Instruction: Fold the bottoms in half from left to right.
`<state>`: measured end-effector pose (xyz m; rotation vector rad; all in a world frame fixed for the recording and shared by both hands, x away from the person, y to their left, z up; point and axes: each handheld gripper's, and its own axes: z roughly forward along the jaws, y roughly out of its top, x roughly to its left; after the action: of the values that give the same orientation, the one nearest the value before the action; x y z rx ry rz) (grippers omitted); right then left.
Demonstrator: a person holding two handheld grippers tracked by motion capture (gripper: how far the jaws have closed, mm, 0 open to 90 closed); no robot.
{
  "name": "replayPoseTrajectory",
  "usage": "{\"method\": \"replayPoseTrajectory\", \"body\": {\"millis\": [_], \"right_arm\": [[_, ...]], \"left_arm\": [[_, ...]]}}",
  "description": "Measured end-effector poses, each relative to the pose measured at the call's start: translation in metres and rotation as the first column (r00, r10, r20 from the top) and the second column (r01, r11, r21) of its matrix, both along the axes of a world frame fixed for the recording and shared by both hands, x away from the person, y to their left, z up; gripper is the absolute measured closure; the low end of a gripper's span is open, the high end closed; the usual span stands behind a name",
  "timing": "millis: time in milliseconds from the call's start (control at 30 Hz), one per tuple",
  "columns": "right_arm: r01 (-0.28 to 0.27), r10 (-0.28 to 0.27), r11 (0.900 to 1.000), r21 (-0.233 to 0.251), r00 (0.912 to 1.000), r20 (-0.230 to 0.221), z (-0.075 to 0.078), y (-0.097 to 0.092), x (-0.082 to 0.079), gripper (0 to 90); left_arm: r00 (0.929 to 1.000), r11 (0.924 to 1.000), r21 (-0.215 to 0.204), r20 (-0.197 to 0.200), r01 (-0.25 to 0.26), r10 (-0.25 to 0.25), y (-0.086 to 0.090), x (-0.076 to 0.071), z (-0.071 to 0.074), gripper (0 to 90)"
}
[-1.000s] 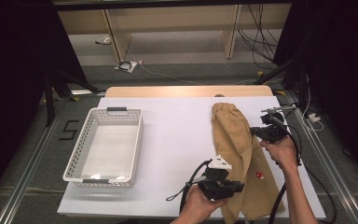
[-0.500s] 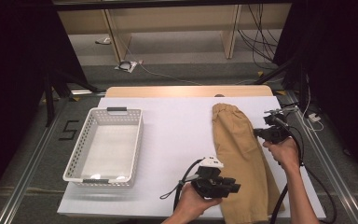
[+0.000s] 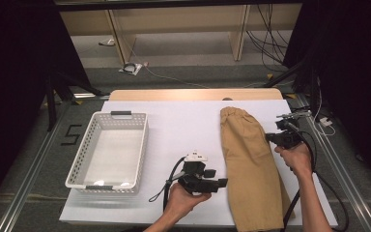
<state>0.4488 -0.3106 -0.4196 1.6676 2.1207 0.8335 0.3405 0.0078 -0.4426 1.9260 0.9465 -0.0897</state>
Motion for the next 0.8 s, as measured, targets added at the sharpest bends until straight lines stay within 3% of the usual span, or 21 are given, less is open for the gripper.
{"method": "replayPoseTrajectory", "body": {"millis": [200, 300, 500, 633, 800], "right_arm": [[-0.003, 0.003, 0.9999, -0.017, 1.0, 0.005, -0.007, 0.0, -0.002, 87.7], [-0.003, 0.003, 1.0, -0.005, 1.0, 0.006, -0.008, -0.003, -0.007, 84.2], [-0.012, 0.012, 0.9999, 0.011, 0.9997, 0.019, -0.007, -0.014, -0.028, 63.9], [-0.023, 0.024, 0.9993, 0.03, 0.9997, -0.006, -0.012, -0.018, -0.044, 51.4], [-0.02, 0.022, 0.9994, 0.026, 0.9988, -0.044, -0.018, -0.016, -0.056, 47.3]], "left_arm": [[0.9997, 0.9993, 0.031, 0.013, -0.019, 0.019, 0.011, 0.001, -0.005, 36.1], [0.9988, 0.998, 0.06, 0.045, -0.019, 0.017, 0.017, -0.003, -0.006, 35.3], [0.9969, 0.9972, 0.069, 0.075, -0.031, 0.026, 0.034, -0.005, -0.004, 32.8], [0.9961, 0.9972, 0.063, 0.081, -0.041, 0.036, 0.041, -0.006, -0.001, 29.4], [0.9962, 0.9978, 0.052, 0.079, -0.042, 0.038, 0.044, -0.004, 0.0, 25.7]]}}
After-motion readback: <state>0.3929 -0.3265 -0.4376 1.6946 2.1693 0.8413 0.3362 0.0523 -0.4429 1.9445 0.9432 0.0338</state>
